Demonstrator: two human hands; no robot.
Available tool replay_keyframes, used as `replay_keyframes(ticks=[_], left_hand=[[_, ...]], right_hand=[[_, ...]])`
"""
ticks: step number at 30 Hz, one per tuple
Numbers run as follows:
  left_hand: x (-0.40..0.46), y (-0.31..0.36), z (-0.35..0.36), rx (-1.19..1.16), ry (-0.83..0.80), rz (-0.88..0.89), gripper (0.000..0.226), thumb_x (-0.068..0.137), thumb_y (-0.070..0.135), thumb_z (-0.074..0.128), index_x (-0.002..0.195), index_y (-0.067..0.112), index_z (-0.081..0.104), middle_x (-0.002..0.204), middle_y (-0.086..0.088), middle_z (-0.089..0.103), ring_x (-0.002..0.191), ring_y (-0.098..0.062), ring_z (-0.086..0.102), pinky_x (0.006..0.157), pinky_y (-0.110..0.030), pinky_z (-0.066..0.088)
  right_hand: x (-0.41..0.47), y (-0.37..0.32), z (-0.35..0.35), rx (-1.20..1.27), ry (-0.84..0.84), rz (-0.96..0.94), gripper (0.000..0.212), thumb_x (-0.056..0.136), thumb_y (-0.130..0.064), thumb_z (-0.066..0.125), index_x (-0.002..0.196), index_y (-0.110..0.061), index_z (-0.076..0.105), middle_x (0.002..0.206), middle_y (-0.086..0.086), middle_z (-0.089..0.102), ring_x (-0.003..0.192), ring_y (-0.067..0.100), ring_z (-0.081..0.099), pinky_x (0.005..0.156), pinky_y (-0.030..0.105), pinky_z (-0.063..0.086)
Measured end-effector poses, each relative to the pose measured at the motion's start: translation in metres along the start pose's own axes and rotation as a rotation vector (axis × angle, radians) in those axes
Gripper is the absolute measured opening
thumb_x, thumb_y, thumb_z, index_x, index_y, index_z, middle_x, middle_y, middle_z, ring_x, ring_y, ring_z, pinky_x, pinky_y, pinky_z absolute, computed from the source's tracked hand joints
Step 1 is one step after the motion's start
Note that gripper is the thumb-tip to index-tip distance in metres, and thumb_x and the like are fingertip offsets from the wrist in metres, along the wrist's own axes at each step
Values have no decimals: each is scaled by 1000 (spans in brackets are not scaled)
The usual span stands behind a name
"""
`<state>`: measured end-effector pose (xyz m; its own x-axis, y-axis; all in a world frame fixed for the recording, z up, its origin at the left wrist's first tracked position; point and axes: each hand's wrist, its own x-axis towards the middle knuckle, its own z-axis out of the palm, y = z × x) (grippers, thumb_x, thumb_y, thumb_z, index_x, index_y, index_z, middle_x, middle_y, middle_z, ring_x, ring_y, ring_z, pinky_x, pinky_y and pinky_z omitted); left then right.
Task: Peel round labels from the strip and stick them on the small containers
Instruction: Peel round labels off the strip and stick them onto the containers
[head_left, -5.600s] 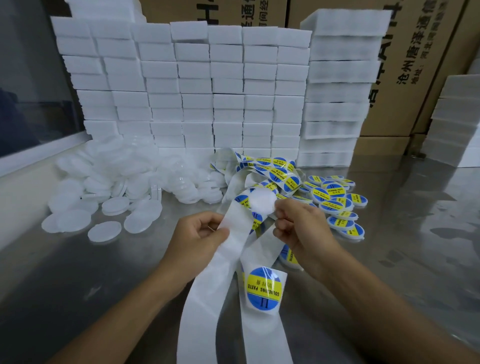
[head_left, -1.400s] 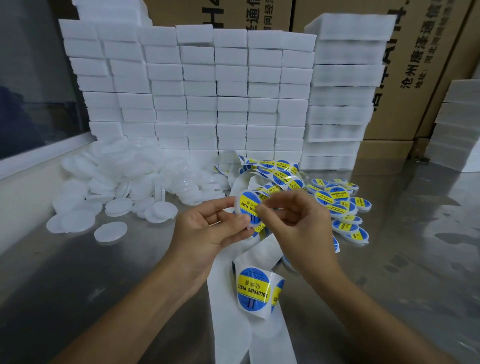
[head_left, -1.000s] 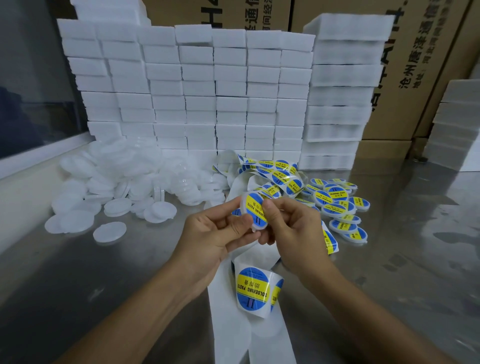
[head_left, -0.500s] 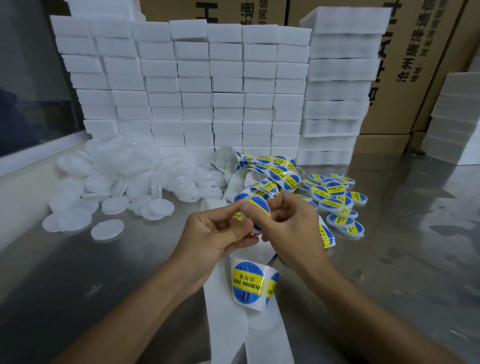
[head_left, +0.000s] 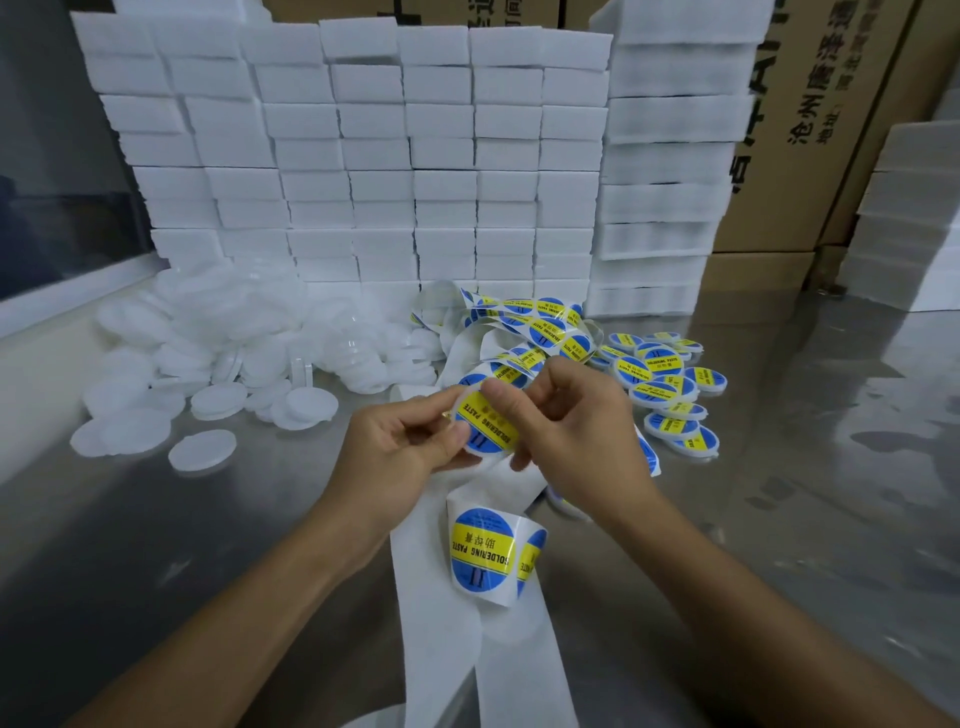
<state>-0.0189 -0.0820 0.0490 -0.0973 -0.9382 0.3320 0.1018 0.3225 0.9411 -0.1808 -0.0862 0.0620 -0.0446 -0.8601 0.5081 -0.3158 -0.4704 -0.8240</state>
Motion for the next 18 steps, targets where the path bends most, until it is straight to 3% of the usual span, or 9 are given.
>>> replay_keyframes(ticks=[3, 6, 8, 11, 13, 16, 18], left_hand=[[3, 2, -1, -46, 52, -16, 27, 83, 9, 63, 109, 11, 70, 92, -8, 76, 87, -19, 73, 74, -27, 58], [4, 3, -3, -108, 111, -58, 25, 77, 15, 65, 100, 7, 70, 93, -14, 74, 84, -26, 73, 71, -32, 60], [3, 2, -4, -104, 125, -71, 27, 77, 15, 65, 100, 2, 69, 94, -17, 73, 82, -27, 73, 69, -33, 60], [1, 2, -2, -55, 82, -68, 38, 73, 21, 65, 104, -1, 69, 94, -16, 74, 84, -27, 73, 67, -31, 59], [0, 2, 3, -21, 45, -65, 38, 71, 23, 66, 104, 3, 70, 91, -12, 75, 82, -25, 73, 66, -29, 59], [-2, 2, 6, 7, 35, -53, 29, 71, 23, 66, 98, 14, 72, 89, -7, 76, 82, -22, 74, 64, -27, 59], [-2, 2, 4, -8, 46, -66, 28, 71, 26, 65, 96, 15, 73, 90, -8, 76, 84, -23, 74, 65, -29, 59]], right_hand=[[3, 1, -2, 134, -132, 28, 9, 89, -15, 69, 88, -13, 61, 59, 5, 68, 50, 17, 67, 55, 33, 53], [3, 3, -5, 171, -275, 15, 34, 84, -3, 73, 109, -23, 63, 66, 8, 68, 59, 18, 70, 63, 29, 58], [3, 2, -6, 186, -300, 30, 35, 78, -5, 79, 104, -23, 64, 67, 16, 68, 56, 19, 68, 60, 28, 57], [4, 0, -7, 233, -261, 85, 16, 83, -17, 76, 85, -16, 60, 65, 22, 68, 45, 21, 64, 45, 26, 50], [4, 1, -7, 218, -201, 74, 23, 88, -26, 70, 75, -12, 57, 59, 17, 68, 37, 22, 60, 38, 24, 44], [4, -2, -8, 180, -140, 50, 38, 77, -38, 74, 70, -7, 54, 55, 12, 67, 32, 22, 54, 34, 24, 41], [4, -1, -8, 187, -177, 66, 34, 79, -33, 73, 73, -5, 55, 56, 10, 69, 35, 21, 57, 36, 25, 44]])
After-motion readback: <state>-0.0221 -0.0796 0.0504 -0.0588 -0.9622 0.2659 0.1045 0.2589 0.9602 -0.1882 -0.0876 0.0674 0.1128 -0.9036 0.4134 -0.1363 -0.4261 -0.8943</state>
